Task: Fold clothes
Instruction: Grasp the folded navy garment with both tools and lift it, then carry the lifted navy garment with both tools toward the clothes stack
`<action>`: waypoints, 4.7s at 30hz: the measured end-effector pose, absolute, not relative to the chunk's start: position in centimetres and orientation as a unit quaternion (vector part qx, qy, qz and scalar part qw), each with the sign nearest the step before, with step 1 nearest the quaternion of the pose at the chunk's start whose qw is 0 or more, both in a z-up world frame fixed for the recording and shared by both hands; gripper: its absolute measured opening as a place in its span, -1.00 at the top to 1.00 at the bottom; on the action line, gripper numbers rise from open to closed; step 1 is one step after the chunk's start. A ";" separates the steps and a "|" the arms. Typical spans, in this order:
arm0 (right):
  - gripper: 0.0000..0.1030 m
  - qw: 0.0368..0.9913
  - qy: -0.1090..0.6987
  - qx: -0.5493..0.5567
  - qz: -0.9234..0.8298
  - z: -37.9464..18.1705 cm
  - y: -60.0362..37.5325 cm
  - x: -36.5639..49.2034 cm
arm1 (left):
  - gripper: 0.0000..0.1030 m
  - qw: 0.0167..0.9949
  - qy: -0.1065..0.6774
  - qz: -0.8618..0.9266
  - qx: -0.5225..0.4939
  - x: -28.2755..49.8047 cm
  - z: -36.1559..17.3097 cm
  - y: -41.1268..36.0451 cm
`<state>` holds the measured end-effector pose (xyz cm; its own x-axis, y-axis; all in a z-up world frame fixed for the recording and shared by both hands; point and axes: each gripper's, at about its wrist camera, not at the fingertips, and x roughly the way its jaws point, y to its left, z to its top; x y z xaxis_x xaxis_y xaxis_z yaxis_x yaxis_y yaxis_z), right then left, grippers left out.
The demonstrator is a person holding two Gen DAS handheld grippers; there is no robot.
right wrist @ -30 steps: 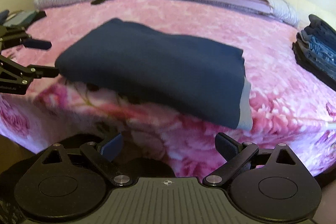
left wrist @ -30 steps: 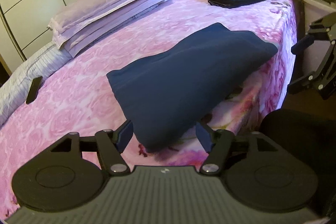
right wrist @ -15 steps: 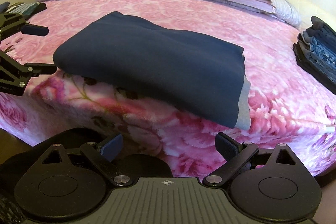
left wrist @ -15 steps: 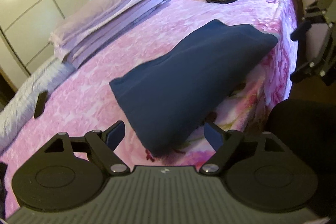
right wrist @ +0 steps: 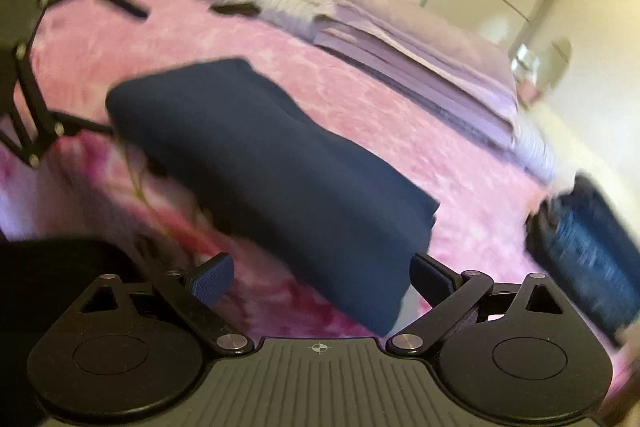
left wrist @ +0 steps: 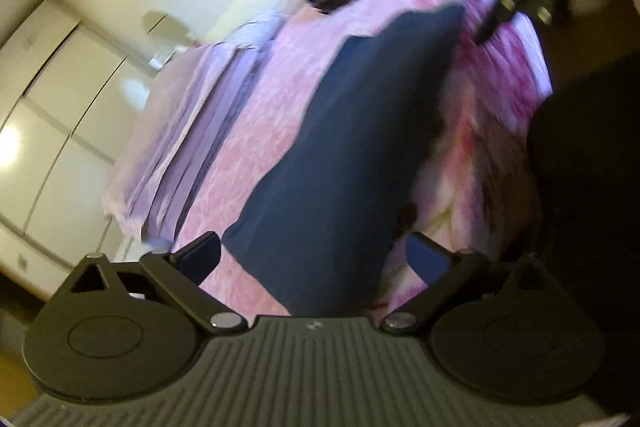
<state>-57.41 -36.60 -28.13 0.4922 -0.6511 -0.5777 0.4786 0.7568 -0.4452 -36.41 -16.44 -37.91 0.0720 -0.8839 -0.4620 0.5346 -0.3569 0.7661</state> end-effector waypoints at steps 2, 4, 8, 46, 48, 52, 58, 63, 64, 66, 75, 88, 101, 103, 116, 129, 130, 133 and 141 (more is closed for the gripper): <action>-0.88 0.851 0.395 -0.135 -0.319 -28.8 -36.5 -57.0 | -0.92 0.528 -0.187 -0.652 0.511 -36.7 -38.8 -16.8; -0.88 0.849 0.405 -0.143 -0.307 -29.4 -36.8 -56.5 | -0.92 0.521 -0.196 -0.648 0.521 -37.0 -39.5 -17.3; -0.87 0.851 0.412 -0.152 -0.288 -30.7 -37.5 -55.3 | -0.92 0.514 -0.209 -0.641 0.530 -37.4 -40.6 -18.5; 0.21 0.819 0.429 -0.279 -0.260 -30.5 -42.9 -50.3 | -0.92 0.496 -0.204 -0.637 0.553 -36.7 -40.5 -23.9; 0.21 0.819 0.434 -0.274 -0.257 -31.1 -42.9 -50.1 | -0.84 0.489 -0.194 -0.639 0.561 -36.7 -40.5 -24.1; 0.21 0.820 0.435 -0.269 -0.258 -31.6 -43.1 -49.8 | -0.57 0.481 -0.171 -0.645 0.569 -36.9 -40.5 -24.2; 0.20 0.819 0.435 -0.272 -0.258 -31.9 -43.2 -50.0 | -0.42 0.479 -0.153 -0.649 0.571 -36.8 -40.3 -24.0; 0.20 0.819 0.433 -0.272 -0.261 -32.3 -42.3 -50.7 | -0.33 0.478 -0.145 -0.652 0.570 -36.7 -40.3 -23.9; 0.20 0.818 0.433 -0.274 -0.261 -32.5 -42.1 -50.8 | -0.29 0.479 -0.141 -0.654 0.569 -36.7 -40.2 -23.9; 0.20 0.816 0.434 -0.279 -0.261 -32.9 -41.7 -51.0 | -0.22 0.477 -0.135 -0.656 0.568 -36.6 -40.1 -23.9; -0.16 0.789 0.448 -0.337 -0.253 -36.1 -40.8 -50.6 | -0.07 0.482 -0.113 -0.667 0.556 -36.4 -39.9 -23.9; 0.44 0.804 0.434 -0.308 -0.266 -35.2 -42.5 -50.1 | -0.24 0.487 -0.184 -0.625 0.582 -38.0 -41.6 -22.9; 0.37 0.780 0.430 -0.382 -0.246 -37.8 -42.2 -50.7 | 0.22 0.454 -0.167 -0.633 0.604 -38.0 -41.6 -23.8; 0.37 0.788 0.425 -0.373 -0.242 -37.7 -42.5 -51.0 | 0.27 0.443 -0.163 -0.638 0.609 -38.0 -41.1 -23.9; 0.56 0.827 0.492 -0.232 -0.139 -23.3 -46.8 -50.8 | 0.38 0.395 -0.027 -0.682 0.615 -37.4 -29.1 -26.7; 0.56 0.809 0.549 -0.161 -0.136 -6.2 -46.3 -56.7 | 0.38 0.352 -0.021 -0.717 0.601 -42.6 -13.9 -27.2; 0.56 0.807 0.550 -0.158 -0.146 -5.5 -46.6 -57.4 | 0.38 0.348 -0.032 -0.721 0.599 -43.1 -13.5 -28.3; 0.56 0.799 0.555 -0.151 -0.176 -4.2 -48.2 -58.9 | 0.39 0.336 -0.064 -0.733 0.588 -44.5 -12.5 -31.2; 0.56 0.764 0.565 -0.142 -0.278 0.1 -53.8 -62.4 | 0.38 0.304 -0.174 -0.769 0.535 -47.8 -10.2 -39.0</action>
